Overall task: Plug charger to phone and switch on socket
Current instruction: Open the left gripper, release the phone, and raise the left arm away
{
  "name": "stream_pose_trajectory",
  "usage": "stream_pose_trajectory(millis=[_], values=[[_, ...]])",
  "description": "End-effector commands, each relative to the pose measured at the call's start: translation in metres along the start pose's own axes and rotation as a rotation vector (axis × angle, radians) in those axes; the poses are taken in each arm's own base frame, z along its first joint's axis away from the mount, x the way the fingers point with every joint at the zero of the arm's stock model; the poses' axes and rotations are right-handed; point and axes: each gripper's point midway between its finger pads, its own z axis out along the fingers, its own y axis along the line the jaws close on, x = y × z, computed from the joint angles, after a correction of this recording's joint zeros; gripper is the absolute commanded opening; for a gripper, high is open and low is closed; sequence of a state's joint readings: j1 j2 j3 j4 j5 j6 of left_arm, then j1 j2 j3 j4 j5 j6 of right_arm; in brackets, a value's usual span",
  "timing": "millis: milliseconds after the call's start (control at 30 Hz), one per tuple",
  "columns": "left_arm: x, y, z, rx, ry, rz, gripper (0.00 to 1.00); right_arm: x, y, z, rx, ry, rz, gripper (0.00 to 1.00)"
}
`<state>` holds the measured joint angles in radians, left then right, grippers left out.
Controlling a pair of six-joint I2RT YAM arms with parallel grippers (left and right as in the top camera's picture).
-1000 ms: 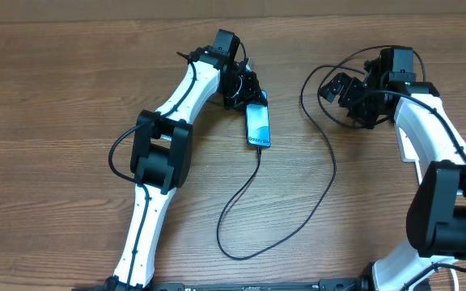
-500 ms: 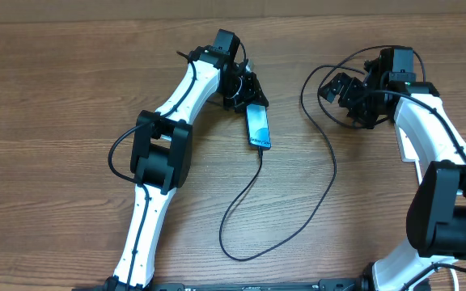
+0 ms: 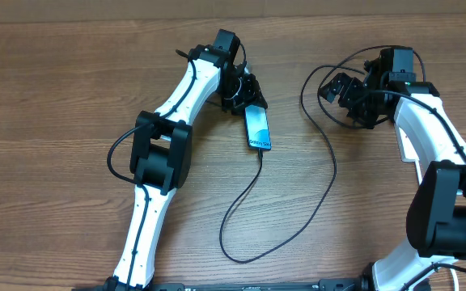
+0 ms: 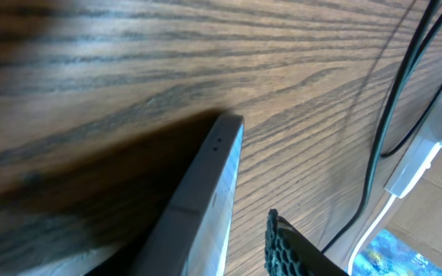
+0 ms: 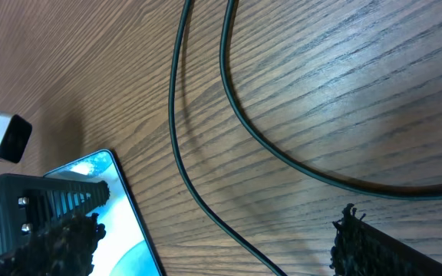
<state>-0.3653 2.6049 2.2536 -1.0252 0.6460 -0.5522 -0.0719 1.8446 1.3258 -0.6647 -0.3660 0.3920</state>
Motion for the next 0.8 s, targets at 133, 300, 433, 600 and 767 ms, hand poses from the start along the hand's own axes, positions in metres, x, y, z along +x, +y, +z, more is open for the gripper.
stream_pose_trajectory(millis=[133,300,433,600,767], values=[[-0.002,0.04,0.011,-0.166,-0.025,-0.078,0.5,-0.008,0.006,-0.009,-0.008,-0.034,-0.016,1.0],[0.002,0.055,0.008,-0.242,-0.028,-0.109,0.5,-0.008,0.006,-0.009,-0.008,-0.034,-0.016,1.0],[0.005,0.06,0.007,-0.268,-0.02,-0.12,0.51,-0.008,0.006,-0.009,-0.008,-0.034,-0.016,1.0],[0.007,0.061,0.006,-0.274,-0.015,-0.124,0.5,-0.008,0.006,-0.009,-0.008,-0.034,-0.016,1.0],[0.008,0.062,0.006,-0.279,-0.009,-0.109,0.49,-0.008,0.006,-0.009,-0.008,-0.034,-0.016,1.0]])
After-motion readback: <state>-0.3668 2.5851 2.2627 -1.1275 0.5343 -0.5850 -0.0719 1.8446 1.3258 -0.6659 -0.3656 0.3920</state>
